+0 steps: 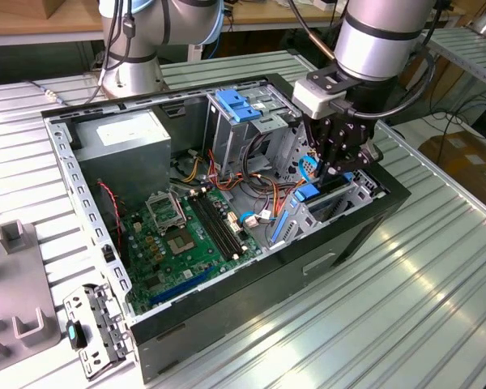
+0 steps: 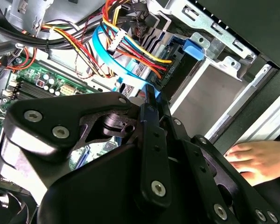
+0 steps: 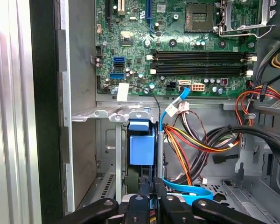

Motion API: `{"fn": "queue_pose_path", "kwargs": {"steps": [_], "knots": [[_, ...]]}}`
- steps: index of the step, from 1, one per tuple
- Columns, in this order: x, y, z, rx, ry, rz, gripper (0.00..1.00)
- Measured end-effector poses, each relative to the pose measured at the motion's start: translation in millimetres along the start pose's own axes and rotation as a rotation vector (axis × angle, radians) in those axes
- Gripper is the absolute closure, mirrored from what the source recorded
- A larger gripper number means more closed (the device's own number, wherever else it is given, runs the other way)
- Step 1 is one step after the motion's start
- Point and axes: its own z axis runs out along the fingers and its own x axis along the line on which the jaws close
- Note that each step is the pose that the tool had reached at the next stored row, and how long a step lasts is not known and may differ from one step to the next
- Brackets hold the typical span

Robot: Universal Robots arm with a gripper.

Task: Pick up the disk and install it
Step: 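Insert the second disk wire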

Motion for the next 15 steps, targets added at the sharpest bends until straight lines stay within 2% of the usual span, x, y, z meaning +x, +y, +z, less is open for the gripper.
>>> {"fn": "queue_pose_path", "kwargs": {"steps": [4, 13, 14, 15], "knots": [[1.5, 0.2, 1.8, 0.0001, -0.0036, 0.000, 0.84], [4.1, 0.7, 6.0, 0.0000, -0.0042, 0.000, 0.84], [4.2, 0.7, 5.9, 0.0002, -0.0043, 0.000, 0.83], [4.3, 0.4, 3.8, 0.0004, -0.0052, 0.001, 0.76]]}}
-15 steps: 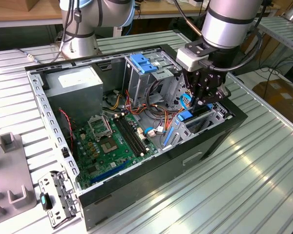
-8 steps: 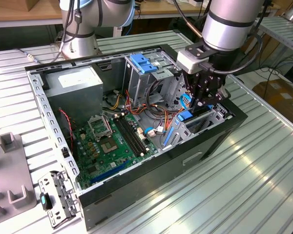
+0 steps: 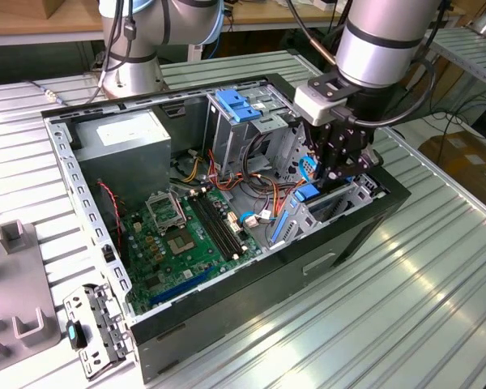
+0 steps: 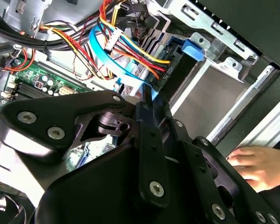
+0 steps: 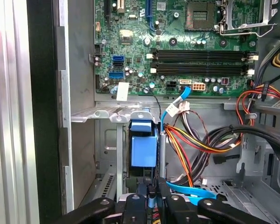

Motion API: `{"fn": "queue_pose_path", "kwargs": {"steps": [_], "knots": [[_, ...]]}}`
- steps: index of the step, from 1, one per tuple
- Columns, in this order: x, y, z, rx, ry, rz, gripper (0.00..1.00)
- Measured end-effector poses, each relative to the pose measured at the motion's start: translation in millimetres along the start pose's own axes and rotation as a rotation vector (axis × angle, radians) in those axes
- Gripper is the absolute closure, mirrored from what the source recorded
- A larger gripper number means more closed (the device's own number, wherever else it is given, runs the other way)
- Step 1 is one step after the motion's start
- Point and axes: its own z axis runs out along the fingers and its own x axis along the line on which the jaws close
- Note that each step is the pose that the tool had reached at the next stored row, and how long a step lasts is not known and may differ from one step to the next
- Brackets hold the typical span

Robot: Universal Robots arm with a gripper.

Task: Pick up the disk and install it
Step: 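Insert the second disk wire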

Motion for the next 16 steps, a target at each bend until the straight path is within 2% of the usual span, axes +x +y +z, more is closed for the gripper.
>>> {"fn": "queue_pose_path", "kwargs": {"steps": [2, 4, 7, 12, 13, 16], "knots": [[0.3, -0.5, -5.1, -0.0001, 0.0004, 0.000, 0.76], [1.0, -1.8, -17.2, 0.0000, 0.0005, 0.000, 0.76], [1.6, -2.9, -26.6, 0.0003, 0.0005, 0.000, 0.76], [1.7, -2.9, -27.1, 0.0003, 0.0005, 0.000, 0.78], [1.7, -2.9, -27.1, 0.0003, 0.0004, 0.000, 0.89], [1.7, -2.9, -27.4, 0.0003, 0.0004, 0.000, 0.89]]}}
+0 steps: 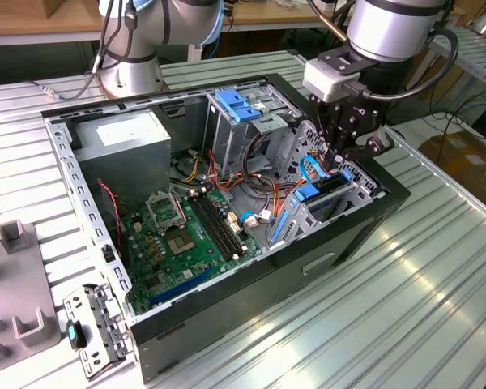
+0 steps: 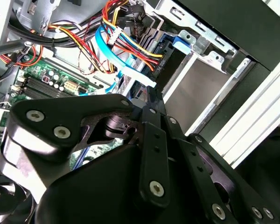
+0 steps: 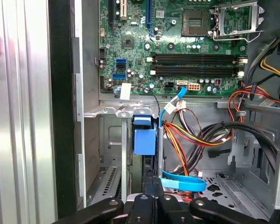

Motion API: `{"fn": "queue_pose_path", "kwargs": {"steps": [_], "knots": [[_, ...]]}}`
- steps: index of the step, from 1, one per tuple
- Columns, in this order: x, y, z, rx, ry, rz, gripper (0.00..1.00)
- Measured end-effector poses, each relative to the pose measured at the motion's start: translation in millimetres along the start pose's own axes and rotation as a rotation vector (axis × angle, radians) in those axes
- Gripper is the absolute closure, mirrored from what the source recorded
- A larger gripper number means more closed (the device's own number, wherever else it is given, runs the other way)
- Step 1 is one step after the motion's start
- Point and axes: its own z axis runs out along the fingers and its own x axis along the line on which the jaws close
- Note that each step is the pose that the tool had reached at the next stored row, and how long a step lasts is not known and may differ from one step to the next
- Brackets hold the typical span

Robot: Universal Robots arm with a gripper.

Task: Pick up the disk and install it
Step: 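Insert the second disk wire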

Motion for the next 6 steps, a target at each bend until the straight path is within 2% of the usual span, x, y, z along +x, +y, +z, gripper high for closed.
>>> {"fn": "queue_pose_path", "kwargs": {"steps": [6], "knots": [[0.1, -0.2, -2.0, 0.0000, 0.0000, 0.000, 0.89]]}}
